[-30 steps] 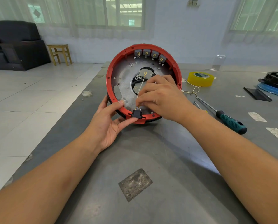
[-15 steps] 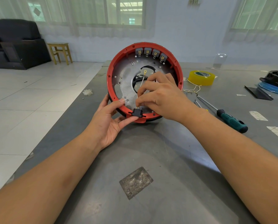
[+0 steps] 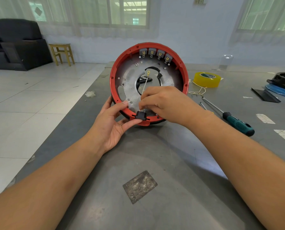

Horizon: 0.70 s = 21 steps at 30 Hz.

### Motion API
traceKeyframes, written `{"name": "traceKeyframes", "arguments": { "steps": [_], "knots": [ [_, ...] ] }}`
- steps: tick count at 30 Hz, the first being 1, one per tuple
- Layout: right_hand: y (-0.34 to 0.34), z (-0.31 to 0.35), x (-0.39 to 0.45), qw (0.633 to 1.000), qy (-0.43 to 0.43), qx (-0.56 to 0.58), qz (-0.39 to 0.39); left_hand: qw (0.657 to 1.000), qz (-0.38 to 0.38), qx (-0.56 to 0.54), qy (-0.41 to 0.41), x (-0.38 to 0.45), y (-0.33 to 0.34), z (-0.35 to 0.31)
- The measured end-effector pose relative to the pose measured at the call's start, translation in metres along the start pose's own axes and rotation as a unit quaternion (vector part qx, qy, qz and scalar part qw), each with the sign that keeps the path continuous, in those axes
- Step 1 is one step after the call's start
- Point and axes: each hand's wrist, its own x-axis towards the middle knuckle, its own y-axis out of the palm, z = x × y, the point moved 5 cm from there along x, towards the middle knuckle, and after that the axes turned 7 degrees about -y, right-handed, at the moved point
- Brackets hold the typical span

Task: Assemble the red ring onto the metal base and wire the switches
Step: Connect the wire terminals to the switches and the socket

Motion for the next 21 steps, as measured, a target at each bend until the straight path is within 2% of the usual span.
{"name": "traceKeyframes", "arguments": {
  "steps": [9,21],
  "knots": [
    [-0.003,-0.006,-0.002,0.998,0.041,0.056,-0.011,1.000,-0.014,-0.012,-0.003,0.000,0.000,0.000],
    [0.000,-0.013,-0.004,0.996,0.038,0.072,-0.046,1.000,-0.018,-0.023,-0.007,0.000,0.000,0.000]
  ]
}}
